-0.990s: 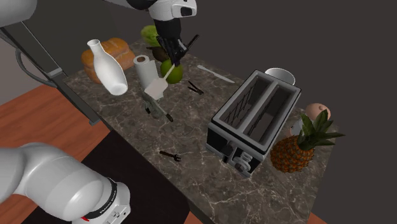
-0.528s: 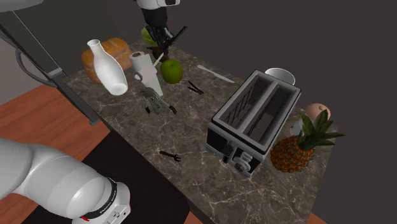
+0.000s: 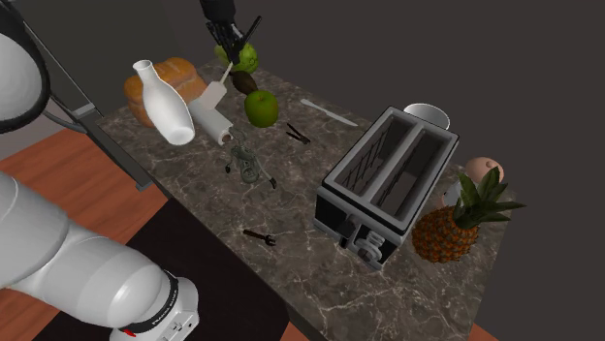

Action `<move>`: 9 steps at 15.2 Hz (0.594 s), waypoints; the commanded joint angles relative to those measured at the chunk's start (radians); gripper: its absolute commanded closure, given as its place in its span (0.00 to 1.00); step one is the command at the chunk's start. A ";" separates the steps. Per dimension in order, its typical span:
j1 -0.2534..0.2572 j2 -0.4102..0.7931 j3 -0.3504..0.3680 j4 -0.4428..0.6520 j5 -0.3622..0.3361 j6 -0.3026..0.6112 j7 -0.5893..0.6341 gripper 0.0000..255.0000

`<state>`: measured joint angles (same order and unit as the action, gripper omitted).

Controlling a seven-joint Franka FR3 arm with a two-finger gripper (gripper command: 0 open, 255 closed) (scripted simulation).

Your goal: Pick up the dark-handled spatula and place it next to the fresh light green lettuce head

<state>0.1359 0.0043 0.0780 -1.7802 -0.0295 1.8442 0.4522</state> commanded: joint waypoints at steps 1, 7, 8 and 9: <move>0.022 0.059 0.021 0.072 -0.008 -0.014 0.045 1.00; 0.044 0.125 0.038 0.103 -0.020 0.019 0.087 1.00; 0.044 0.125 0.038 0.090 -0.020 0.032 0.088 1.00; 0.044 0.126 0.038 0.077 -0.021 0.045 0.088 1.00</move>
<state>0.1801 0.1324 0.1158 -1.6855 -0.0501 1.8739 0.5401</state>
